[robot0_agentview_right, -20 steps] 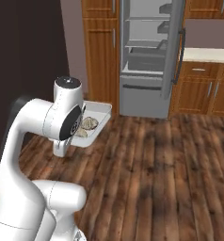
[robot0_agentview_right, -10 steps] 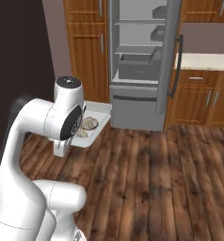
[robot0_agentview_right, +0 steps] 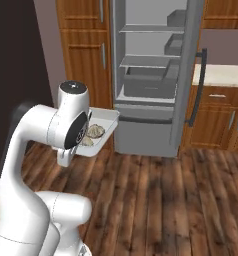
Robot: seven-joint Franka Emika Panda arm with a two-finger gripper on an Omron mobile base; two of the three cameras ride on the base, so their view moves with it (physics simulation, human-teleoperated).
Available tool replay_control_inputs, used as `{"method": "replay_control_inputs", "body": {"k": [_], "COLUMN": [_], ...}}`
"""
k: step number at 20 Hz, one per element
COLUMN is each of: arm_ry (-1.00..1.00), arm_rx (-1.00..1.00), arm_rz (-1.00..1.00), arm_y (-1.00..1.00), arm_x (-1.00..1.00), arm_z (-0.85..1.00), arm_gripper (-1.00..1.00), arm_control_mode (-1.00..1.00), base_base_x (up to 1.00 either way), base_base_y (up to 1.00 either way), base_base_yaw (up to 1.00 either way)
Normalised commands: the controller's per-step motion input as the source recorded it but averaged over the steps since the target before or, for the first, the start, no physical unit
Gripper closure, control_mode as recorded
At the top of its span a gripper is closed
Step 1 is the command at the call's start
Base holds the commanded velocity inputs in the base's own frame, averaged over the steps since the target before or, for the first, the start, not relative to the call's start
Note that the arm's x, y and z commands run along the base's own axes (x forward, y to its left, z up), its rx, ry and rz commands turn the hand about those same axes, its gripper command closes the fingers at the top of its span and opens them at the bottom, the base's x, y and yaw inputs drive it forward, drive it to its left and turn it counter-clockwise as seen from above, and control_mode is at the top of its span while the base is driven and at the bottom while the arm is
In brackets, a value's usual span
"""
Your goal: Place two dumplings into each of the tupperware containers and then place the containers in the fridge.
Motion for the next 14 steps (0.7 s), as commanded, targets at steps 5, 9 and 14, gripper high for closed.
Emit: {"method": "replay_control_inputs", "body": {"k": [5,9,14], "arm_ry": [0.00,0.00,0.00], "arm_rx": [0.00,0.00,0.00], "arm_rz": [0.00,0.00,0.00], "arm_y": [0.00,0.00,0.00], "arm_x": [0.00,0.00,0.00], "arm_z": [0.00,0.00,0.00], "arm_gripper": [1.00,1.00,1.00], "arm_control_mode": [1.00,1.00,1.00], "base_base_x": [1.00,1.00,1.00], "base_base_y": [0.24,0.01,0.00], "base_base_yaw": [0.00,0.00,0.00]}}
